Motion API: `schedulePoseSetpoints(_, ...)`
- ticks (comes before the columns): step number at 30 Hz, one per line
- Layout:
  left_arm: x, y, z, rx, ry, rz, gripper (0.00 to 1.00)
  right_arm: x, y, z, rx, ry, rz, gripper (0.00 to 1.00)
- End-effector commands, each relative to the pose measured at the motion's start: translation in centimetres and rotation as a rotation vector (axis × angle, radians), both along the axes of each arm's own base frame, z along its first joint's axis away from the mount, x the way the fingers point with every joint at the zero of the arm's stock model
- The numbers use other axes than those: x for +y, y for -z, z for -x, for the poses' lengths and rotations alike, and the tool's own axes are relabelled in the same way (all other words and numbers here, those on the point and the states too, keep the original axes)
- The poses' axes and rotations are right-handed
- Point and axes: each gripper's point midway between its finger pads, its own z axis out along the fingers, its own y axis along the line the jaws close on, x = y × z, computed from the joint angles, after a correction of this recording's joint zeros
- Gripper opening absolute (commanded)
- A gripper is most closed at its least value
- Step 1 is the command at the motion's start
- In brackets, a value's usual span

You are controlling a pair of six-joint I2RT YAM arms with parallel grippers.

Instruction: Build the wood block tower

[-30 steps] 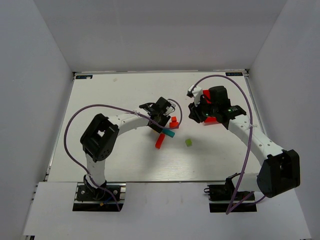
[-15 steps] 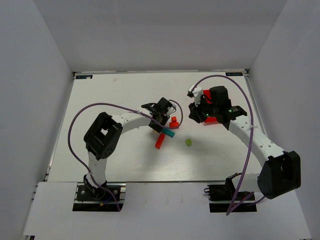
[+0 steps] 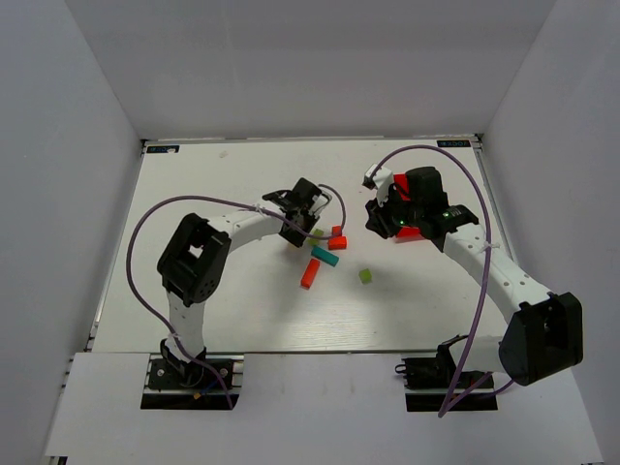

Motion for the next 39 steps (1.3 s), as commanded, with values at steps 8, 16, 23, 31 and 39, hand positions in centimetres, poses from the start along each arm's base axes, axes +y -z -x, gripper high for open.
schedulePoseSetpoints(8, -0.2, -6.5, -4.5, -0.123, 0.192, 0.120, 0.00, 0.5, -1.3, 0.6, -0.039, -0.037, -0.035, 0.38)
schedulePoseSetpoints(16, -0.8, -6.4, -4.9, -0.088, 0.453, 0.083, 0.00, 0.4, -1.6, 0.8, -0.052, -0.042, -0.040, 0.38)
schedulePoseSetpoints(23, -0.4, -5.3, -3.9, -0.011, 0.663, 0.051, 0.00, 0.5, -1.8, 1.0, -0.062, -0.054, -0.046, 0.38)
schedulePoseSetpoints(31, 0.1, -3.0, -3.7, 0.042, 0.768, -0.008, 0.00, 0.4, -1.9, 1.2, -0.064, -0.059, -0.046, 0.38)
schedulePoseSetpoints(39, -0.6, -2.6, -4.6, 0.012, 0.837, -0.020, 0.00, 0.2, -1.7, 1.2, -0.067, -0.057, -0.040, 0.39)
